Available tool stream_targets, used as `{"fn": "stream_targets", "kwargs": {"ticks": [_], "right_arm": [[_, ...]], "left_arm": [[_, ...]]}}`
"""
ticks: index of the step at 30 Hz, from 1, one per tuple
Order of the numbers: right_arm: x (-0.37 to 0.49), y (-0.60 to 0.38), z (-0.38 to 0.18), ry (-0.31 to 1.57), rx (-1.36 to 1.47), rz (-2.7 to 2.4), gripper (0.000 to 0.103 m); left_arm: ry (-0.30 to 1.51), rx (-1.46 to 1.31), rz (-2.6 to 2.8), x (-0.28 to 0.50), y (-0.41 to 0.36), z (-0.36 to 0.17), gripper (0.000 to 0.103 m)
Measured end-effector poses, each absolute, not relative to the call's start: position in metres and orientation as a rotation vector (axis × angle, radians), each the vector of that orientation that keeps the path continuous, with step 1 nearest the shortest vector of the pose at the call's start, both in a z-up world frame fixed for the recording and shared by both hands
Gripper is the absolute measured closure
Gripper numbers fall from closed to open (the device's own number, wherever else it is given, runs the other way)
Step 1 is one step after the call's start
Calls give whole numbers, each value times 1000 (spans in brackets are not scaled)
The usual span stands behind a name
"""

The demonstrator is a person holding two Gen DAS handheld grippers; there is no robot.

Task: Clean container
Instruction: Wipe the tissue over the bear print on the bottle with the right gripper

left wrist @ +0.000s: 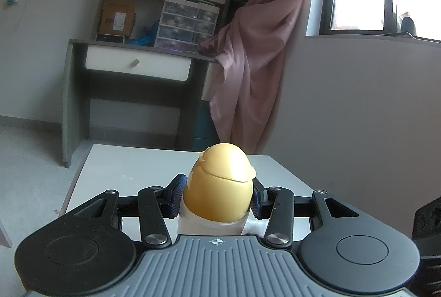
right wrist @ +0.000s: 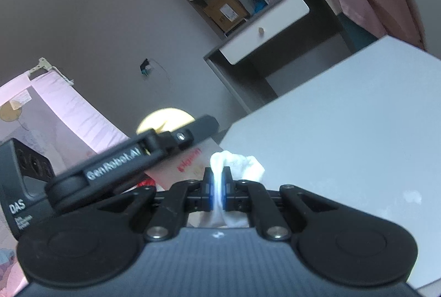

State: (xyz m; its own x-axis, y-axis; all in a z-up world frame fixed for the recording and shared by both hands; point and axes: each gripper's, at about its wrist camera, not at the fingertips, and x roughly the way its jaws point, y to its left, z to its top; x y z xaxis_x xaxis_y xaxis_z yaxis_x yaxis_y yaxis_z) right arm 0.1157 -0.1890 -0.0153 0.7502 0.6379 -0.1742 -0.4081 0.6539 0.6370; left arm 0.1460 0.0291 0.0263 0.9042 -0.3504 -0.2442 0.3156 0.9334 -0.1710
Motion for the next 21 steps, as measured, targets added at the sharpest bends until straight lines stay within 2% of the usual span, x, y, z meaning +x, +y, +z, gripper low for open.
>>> {"fn": "stream_targets", "kwargs": {"ticks": [12, 21], "right_arm": [[120, -188, -31, 469, 618, 582, 97], [107, -192, -17, 367, 702, 688, 97]], "left_arm": [[274, -128, -346, 150, 25, 28, 56], [280, -131, -350, 152, 25, 28, 56]]}}
